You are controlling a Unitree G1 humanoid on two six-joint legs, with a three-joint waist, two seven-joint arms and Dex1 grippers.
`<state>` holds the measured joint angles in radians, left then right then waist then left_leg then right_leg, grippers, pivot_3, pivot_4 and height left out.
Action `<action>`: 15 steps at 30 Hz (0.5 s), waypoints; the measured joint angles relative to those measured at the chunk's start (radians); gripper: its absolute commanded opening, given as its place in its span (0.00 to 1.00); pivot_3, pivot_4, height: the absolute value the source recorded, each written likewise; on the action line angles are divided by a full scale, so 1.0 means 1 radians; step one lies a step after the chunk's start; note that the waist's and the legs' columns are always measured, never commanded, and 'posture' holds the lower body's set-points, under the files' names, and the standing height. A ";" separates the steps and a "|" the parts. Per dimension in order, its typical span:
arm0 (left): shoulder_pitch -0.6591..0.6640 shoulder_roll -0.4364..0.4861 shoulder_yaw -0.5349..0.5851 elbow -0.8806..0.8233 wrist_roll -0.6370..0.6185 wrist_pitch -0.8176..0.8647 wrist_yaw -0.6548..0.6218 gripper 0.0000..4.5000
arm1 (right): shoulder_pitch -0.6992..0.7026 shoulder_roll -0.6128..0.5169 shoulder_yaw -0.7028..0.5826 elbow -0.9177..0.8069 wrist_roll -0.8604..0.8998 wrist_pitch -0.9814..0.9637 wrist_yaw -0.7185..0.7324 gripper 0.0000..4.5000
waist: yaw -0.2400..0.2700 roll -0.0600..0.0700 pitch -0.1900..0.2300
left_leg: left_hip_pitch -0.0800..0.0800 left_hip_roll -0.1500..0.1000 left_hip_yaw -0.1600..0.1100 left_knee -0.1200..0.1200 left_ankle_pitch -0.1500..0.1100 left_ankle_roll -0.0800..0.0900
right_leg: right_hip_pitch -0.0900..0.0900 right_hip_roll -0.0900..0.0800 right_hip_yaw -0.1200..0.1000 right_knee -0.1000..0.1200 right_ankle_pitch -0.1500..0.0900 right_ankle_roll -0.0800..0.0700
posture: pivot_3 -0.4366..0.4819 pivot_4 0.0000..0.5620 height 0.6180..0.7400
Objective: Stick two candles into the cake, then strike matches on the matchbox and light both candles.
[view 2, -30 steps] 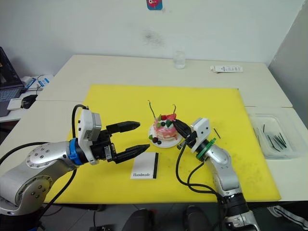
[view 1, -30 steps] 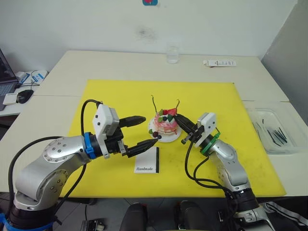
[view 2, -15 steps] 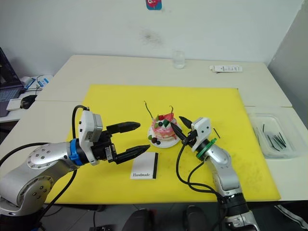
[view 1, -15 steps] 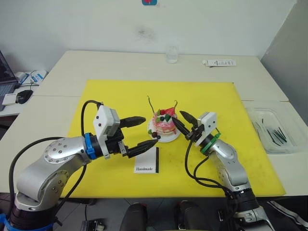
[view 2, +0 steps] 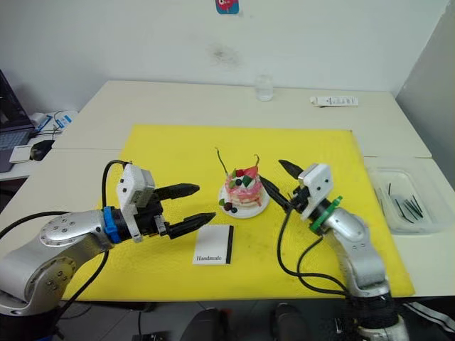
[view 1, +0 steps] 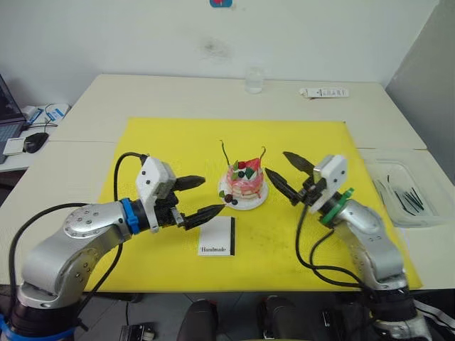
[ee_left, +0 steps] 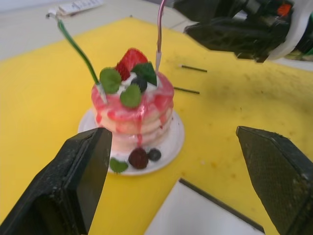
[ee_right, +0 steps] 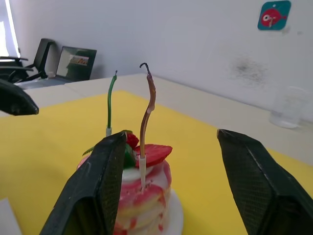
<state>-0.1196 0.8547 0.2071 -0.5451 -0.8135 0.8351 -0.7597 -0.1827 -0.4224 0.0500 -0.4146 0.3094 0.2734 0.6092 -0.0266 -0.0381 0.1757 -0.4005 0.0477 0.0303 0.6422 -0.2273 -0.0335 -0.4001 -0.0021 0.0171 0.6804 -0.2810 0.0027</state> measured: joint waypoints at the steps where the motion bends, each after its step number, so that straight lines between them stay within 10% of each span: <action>1: 0.032 0.057 0.027 0.013 -0.028 0.046 -0.031 1.00 | 0.027 -0.048 -0.006 -0.027 0.010 0.020 0.024 0.68 | -0.001 0.000 0.000 | 0.000 0.000 0.001 -0.002 0.000 0.000 | -0.002 0.000 0.000 0.000 0.000 -0.001 | 0.48 0.27 1.00; 8: 0.066 0.206 0.093 0.148 -0.257 0.361 -0.143 1.00 | 0.080 -0.259 0.011 -0.109 0.034 0.145 0.157 0.64 | 0.000 0.000 0.000 | 0.000 0.000 0.000 -0.003 0.000 0.000 | -0.004 0.000 -0.001 0.001 -0.001 -0.002 | 0.48 0.27 1.00; 15: -0.078 0.072 0.021 0.324 -0.308 0.562 -0.022 1.00 | 0.049 -0.286 0.137 -0.120 0.055 0.234 0.241 0.14 | 0.000 -0.002 0.001 | -0.002 0.000 0.000 -0.002 0.000 0.000 | -0.004 0.000 0.000 0.001 -0.001 -0.002 | 0.48 0.27 1.00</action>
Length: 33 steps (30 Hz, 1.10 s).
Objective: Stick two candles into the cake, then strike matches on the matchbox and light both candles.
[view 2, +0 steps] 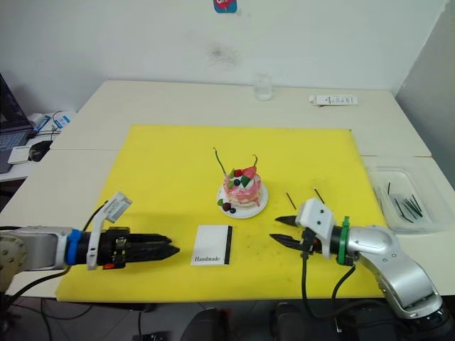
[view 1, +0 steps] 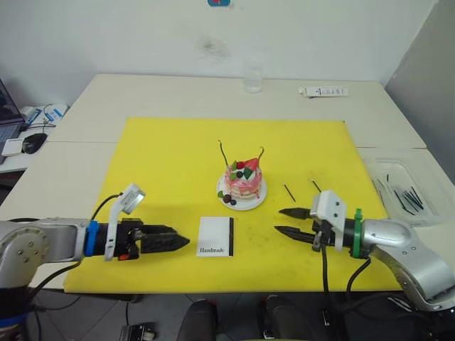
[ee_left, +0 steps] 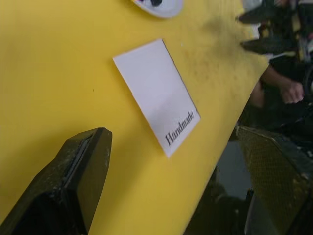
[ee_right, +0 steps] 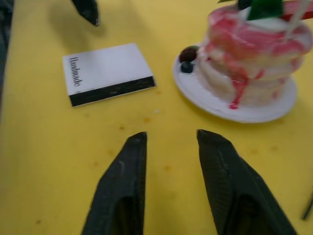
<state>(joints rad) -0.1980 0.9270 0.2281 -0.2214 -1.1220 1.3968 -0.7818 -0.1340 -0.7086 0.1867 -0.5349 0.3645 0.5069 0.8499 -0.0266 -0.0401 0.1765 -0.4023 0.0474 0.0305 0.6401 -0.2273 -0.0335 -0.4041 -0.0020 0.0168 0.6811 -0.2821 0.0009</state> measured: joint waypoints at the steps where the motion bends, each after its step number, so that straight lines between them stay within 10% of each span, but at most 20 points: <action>1: -0.008 -0.016 -0.004 0.009 -0.001 0.015 0.014 1.00 | -0.003 0.000 0.009 -0.001 -0.003 0.005 0.000 0.07 | 0.000 0.000 0.000 | 0.000 0.000 0.000 0.000 0.000 0.000 | 0.000 0.000 0.000 0.000 0.000 0.000 | 0.48 0.27 1.00; 33: -0.067 -0.247 -0.005 0.061 0.035 0.101 0.129 1.00 | -0.253 0.187 0.321 0.182 -0.220 0.114 0.012 0.01 | 0.004 -0.001 -0.002 | 0.001 -0.002 0.000 0.004 0.000 0.000 | 0.002 -0.002 0.000 0.000 0.002 0.002 | 0.48 0.27 1.00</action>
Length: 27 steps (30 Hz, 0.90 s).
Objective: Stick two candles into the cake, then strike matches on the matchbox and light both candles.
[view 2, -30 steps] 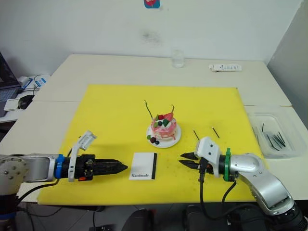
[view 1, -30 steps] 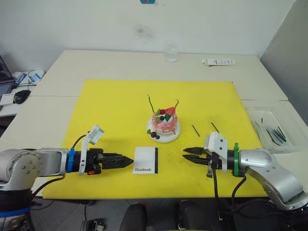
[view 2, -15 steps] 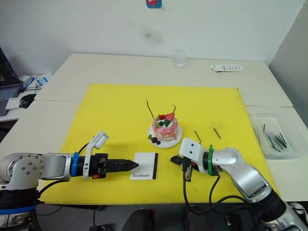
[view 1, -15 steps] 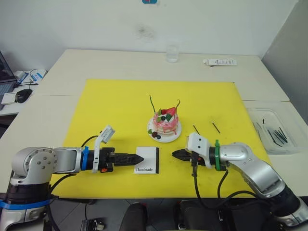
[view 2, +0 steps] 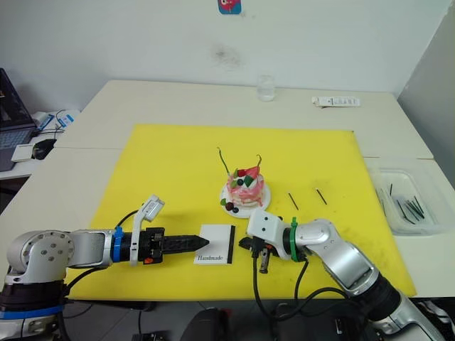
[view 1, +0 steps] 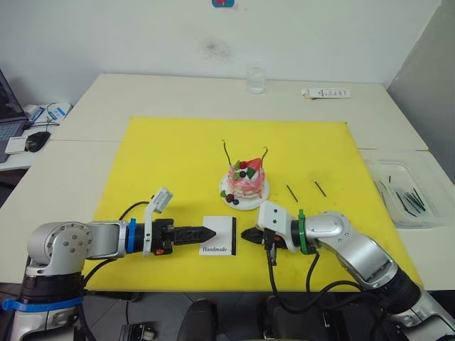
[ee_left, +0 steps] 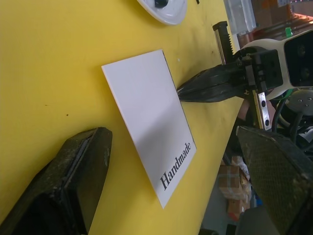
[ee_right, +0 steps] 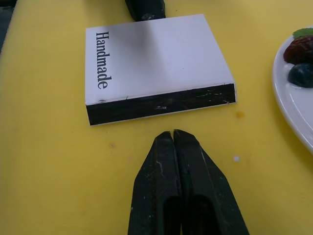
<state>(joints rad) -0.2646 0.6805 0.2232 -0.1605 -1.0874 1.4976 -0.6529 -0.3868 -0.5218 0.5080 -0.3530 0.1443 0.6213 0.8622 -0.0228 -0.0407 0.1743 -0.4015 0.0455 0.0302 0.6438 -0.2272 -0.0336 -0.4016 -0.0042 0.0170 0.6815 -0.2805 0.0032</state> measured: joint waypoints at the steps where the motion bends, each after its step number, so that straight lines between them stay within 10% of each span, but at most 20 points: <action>1: 0.002 -0.005 0.002 0.000 0.002 -0.001 0.005 1.00 | -0.006 0.013 0.005 0.014 -0.005 -0.003 0.001 0.01 | 0.000 0.000 0.000 | 0.001 0.000 0.000 0.000 0.000 0.000 | 0.001 0.000 0.000 0.000 0.000 0.000 | 0.48 0.27 1.00; 27: 0.014 -0.066 0.021 -0.006 0.017 -0.009 0.032 1.00 | -0.061 0.140 0.047 0.163 -0.051 -0.145 0.061 0.01 | 0.006 0.002 -0.001 | 0.004 -0.003 -0.002 0.001 0.000 0.000 | 0.007 -0.004 -0.002 -0.002 0.000 0.001 | 0.48 0.27 1.00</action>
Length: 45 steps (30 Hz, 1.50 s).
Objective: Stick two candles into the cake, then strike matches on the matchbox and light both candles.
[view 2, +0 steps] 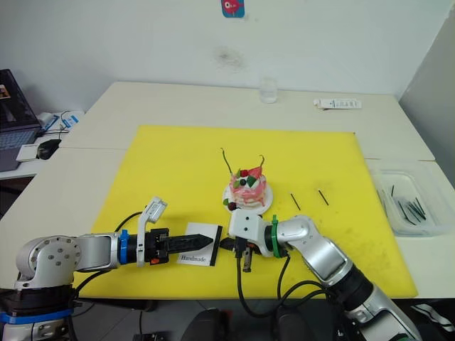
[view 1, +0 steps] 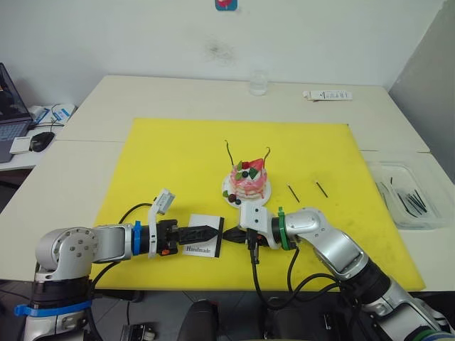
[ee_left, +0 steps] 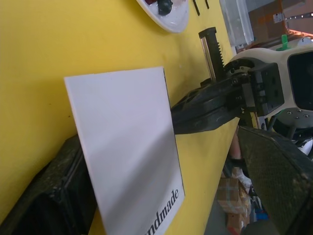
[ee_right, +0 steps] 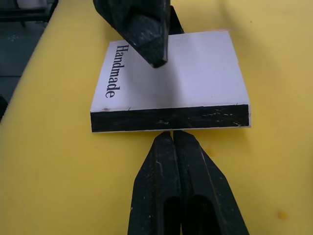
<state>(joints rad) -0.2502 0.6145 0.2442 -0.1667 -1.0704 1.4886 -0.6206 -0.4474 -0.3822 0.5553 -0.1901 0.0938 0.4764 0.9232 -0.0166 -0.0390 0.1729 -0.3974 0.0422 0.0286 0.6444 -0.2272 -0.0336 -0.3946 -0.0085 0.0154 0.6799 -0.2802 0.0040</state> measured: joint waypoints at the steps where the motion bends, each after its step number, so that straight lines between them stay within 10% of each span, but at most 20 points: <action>1: 0.001 -0.001 0.000 0.000 0.000 -0.002 0.000 1.00 | -0.001 0.001 0.000 0.002 -0.001 -0.005 0.001 0.01 | 0.000 0.000 0.000 | 0.000 0.000 0.000 0.000 0.000 0.000 | 0.000 0.000 0.000 0.000 0.000 0.000 | 0.48 0.27 1.00; 12: 0.017 -0.001 0.001 -0.022 0.002 -0.014 0.001 1.00 | -0.005 0.021 0.000 0.020 -0.004 -0.030 0.008 0.01 | 0.001 0.000 0.000 | 0.000 0.000 0.000 0.000 0.000 0.000 | 0.000 -0.001 0.000 -0.001 0.000 0.000 | 0.48 0.27 1.00; 27: 0.064 -0.001 -0.025 -0.024 0.073 -0.084 -0.003 0.03 | -0.005 0.037 0.000 0.017 -0.003 -0.010 -0.001 0.00 | 0.000 0.000 0.000 | -0.001 0.000 0.000 -0.002 0.000 0.000 | -0.001 -0.001 0.000 -0.002 0.000 0.000 | 0.48 0.27 1.00; 45: 0.082 0.001 -0.017 -0.029 0.066 -0.135 -0.053 0.01 | 0.010 -0.008 -0.062 -0.059 0.010 -0.009 -0.028 0.00 | 0.001 0.000 0.001 | -0.002 0.000 0.000 -0.002 0.000 0.000 | -0.002 -0.001 -0.001 -0.002 0.000 0.000 | 0.48 0.27 1.00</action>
<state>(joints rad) -0.1682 0.6150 0.2276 -0.1960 -1.0039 1.3533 -0.6731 -0.4379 -0.3905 0.4930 -0.2492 0.1036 0.4676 0.8955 -0.0158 -0.0388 0.1738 -0.3997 0.0426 0.0286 0.6425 -0.2274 -0.0337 -0.3967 -0.0093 0.0147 0.6781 -0.2806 0.0041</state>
